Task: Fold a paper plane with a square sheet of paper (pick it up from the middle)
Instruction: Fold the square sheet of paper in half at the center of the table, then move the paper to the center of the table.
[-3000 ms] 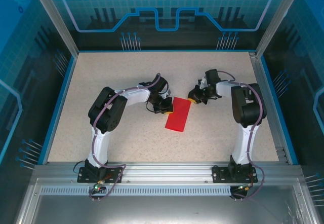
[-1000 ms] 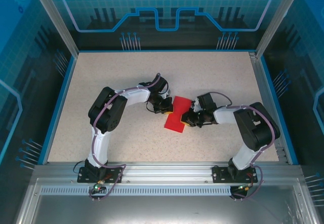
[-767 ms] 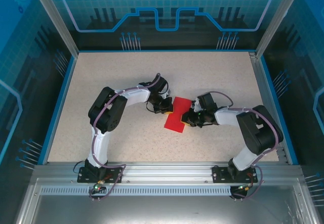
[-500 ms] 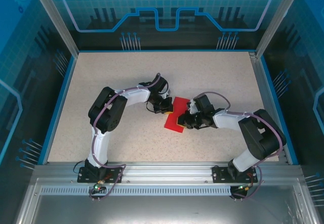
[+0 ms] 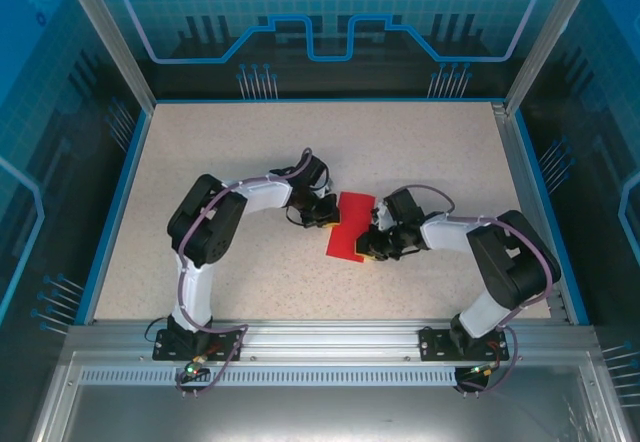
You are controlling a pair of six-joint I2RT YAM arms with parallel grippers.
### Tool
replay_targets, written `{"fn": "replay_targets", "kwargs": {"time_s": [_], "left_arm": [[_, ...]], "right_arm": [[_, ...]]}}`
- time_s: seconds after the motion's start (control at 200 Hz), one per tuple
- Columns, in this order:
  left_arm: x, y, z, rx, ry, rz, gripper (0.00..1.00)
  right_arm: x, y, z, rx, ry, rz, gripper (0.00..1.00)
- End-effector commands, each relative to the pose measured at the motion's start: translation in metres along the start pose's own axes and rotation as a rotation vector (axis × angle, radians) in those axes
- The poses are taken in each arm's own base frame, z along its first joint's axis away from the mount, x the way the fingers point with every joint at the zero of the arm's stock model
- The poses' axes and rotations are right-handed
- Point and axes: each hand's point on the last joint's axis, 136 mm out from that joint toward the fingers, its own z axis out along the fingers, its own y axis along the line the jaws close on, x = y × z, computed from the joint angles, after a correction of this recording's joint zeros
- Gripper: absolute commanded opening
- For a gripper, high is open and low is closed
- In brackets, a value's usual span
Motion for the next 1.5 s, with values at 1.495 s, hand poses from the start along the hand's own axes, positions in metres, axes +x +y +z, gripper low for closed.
{"fn": "replay_targets", "kwargs": {"time_s": [1.495], "left_arm": [[0.03,0.087,-0.149,-0.094,-0.351,-0.201,0.31]], "right_arm": [[-0.037,0.04,0.054,0.331,0.066,-0.127,0.27]]}}
